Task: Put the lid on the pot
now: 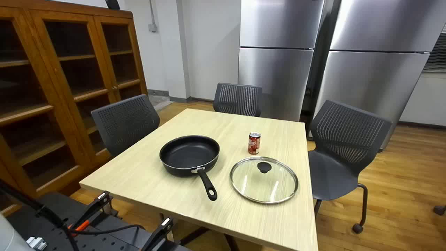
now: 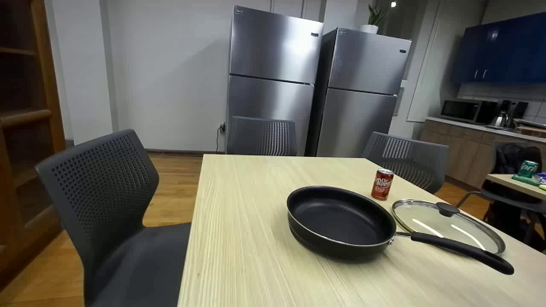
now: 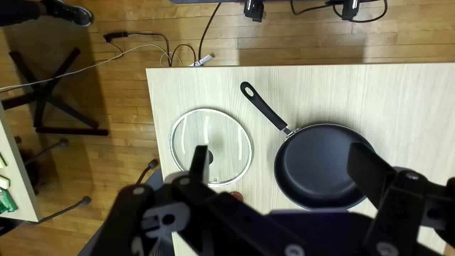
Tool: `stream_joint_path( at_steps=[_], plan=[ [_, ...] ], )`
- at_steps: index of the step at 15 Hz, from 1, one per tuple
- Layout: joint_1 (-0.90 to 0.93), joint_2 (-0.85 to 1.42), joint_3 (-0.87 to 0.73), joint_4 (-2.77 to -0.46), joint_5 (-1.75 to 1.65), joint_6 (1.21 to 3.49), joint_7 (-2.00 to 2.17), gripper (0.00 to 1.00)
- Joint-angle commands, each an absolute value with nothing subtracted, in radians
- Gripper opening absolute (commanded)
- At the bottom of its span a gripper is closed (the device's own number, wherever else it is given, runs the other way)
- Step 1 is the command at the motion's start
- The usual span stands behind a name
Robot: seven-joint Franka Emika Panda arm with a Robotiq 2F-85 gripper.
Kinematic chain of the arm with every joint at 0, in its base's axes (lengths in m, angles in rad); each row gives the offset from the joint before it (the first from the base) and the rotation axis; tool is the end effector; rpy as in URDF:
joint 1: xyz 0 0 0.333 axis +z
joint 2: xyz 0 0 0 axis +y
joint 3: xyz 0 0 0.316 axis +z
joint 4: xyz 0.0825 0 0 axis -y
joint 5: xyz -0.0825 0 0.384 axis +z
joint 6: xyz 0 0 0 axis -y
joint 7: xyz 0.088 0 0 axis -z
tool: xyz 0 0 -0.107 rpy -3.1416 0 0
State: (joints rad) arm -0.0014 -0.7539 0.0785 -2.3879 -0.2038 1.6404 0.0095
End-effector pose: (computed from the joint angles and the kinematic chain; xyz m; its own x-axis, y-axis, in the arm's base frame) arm 0.3214 0.0105 0.5738 0.9981 0.0609 0.0051 0.0576 -0.9654 0.2542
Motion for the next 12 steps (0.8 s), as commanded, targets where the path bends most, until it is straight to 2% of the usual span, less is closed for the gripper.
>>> stream_joint_path(
  at_steps=[1,12],
  plan=[
    [0.012,-0.751,0.07,-2.384,-0.21,1.636,0.016,1.0],
    [-0.003,-0.711,0.059,-2.377,-0.2,1.686,0.057,1.0]
  ],
)
